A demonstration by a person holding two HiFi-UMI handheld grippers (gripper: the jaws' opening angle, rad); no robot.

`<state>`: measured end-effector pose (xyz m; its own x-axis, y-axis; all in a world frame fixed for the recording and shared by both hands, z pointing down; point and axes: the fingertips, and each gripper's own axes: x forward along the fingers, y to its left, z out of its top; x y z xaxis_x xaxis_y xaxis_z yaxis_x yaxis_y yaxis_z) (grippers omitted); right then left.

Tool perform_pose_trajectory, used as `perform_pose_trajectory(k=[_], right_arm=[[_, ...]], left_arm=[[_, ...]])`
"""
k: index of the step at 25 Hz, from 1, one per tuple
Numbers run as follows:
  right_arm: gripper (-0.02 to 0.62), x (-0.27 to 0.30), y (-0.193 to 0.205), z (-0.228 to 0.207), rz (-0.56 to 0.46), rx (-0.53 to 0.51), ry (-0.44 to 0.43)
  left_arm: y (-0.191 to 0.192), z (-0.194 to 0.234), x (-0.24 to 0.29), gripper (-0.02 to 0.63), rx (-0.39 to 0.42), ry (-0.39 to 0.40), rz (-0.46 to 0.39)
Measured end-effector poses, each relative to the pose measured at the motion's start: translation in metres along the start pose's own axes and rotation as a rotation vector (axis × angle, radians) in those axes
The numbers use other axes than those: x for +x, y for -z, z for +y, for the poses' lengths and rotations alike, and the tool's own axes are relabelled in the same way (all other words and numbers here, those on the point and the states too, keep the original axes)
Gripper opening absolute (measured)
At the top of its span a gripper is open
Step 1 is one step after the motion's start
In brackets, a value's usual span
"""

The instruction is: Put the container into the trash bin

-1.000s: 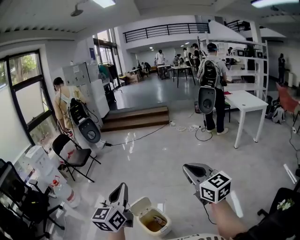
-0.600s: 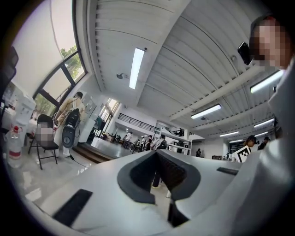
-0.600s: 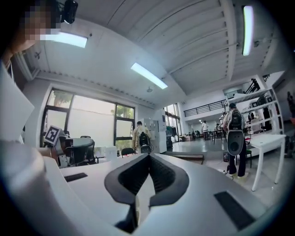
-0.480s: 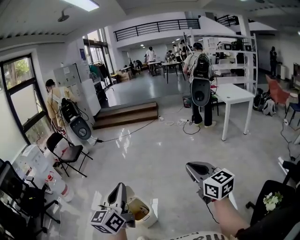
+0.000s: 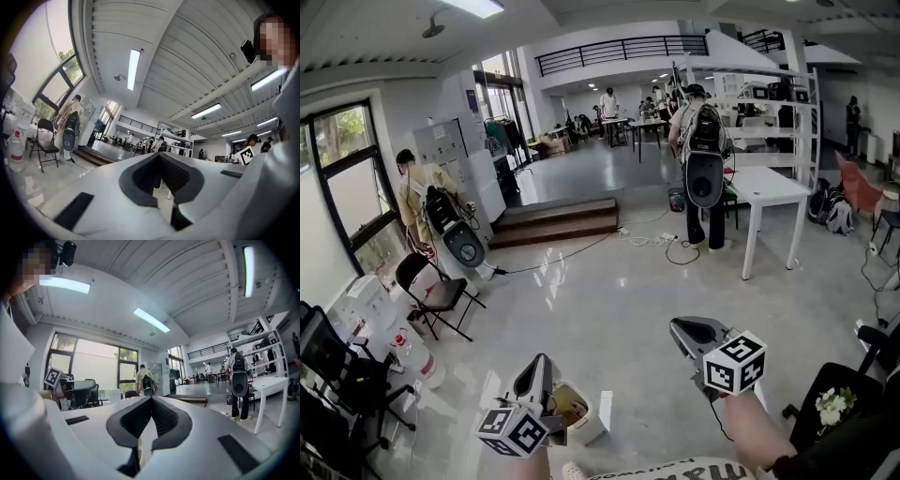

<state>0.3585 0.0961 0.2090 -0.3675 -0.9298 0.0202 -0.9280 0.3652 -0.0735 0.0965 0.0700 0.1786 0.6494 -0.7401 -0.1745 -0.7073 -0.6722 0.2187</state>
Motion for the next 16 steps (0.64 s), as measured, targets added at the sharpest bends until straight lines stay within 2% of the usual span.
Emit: perform_pose_trajectory(k=[11, 16], right_arm=[[0.002, 0.001, -0.005, 0.005, -0.002, -0.025, -0.026], [0.002, -0.001, -0.004, 0.004, -0.002, -0.033, -0.028]], left_arm=[[-0.010, -0.005, -0.010, 0.023, 0.022, -0.016, -0.016], [-0.012, -0.007, -0.012, 0.023, 0.006, -0.029, -0.029]])
